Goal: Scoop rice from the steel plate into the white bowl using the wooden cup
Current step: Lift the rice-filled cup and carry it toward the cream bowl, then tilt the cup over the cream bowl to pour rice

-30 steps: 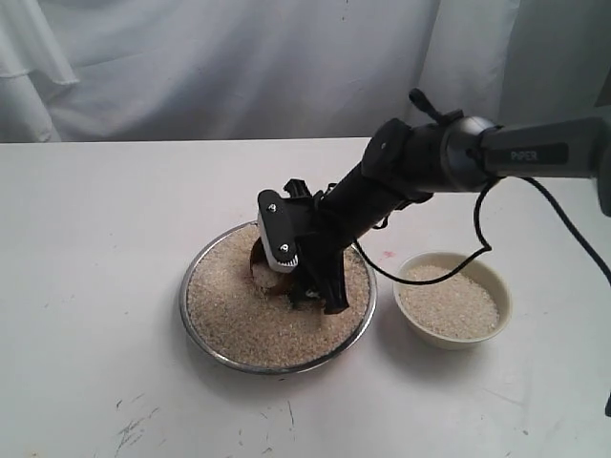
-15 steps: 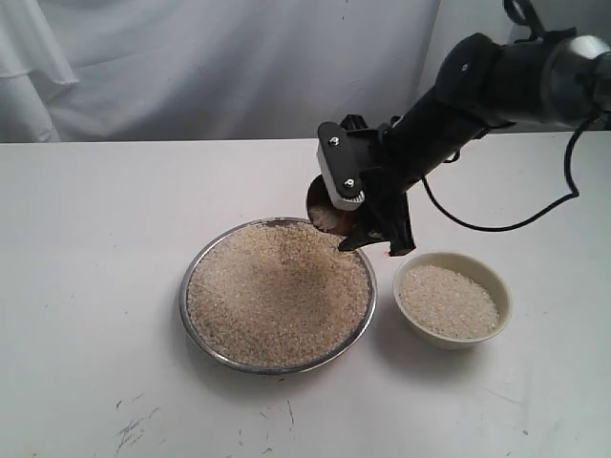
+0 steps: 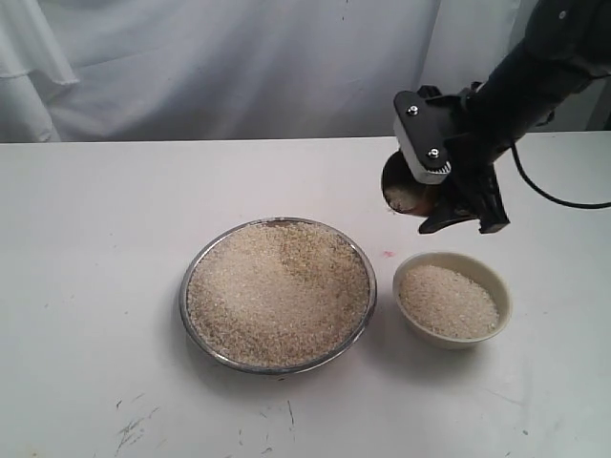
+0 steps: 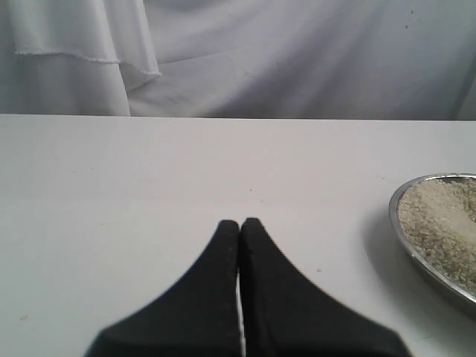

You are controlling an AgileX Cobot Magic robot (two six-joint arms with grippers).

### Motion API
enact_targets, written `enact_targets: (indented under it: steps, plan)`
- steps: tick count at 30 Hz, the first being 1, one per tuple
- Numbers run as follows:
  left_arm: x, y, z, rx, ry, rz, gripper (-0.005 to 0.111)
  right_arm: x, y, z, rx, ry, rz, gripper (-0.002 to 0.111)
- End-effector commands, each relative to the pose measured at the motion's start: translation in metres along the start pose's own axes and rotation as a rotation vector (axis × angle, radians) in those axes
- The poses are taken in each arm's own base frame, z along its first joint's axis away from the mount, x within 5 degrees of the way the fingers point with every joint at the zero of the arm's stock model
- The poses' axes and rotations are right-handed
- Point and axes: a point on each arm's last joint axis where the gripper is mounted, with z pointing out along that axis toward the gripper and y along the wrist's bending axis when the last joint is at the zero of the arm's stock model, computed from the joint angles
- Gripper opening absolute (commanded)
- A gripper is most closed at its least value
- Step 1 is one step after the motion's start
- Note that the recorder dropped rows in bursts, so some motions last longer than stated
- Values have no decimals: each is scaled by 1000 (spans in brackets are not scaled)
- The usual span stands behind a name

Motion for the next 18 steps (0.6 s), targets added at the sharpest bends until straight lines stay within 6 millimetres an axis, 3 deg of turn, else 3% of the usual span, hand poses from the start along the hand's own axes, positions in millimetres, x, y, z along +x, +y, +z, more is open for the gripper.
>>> enact_targets:
  steps: [1,18]
  plan:
    - [1,0,0,2,-7,-4,0,13,11,-12,-3,64,3,0]
    - [1,0,0,2,-7,-4,0,35,40,6,-41,284,-167,0]
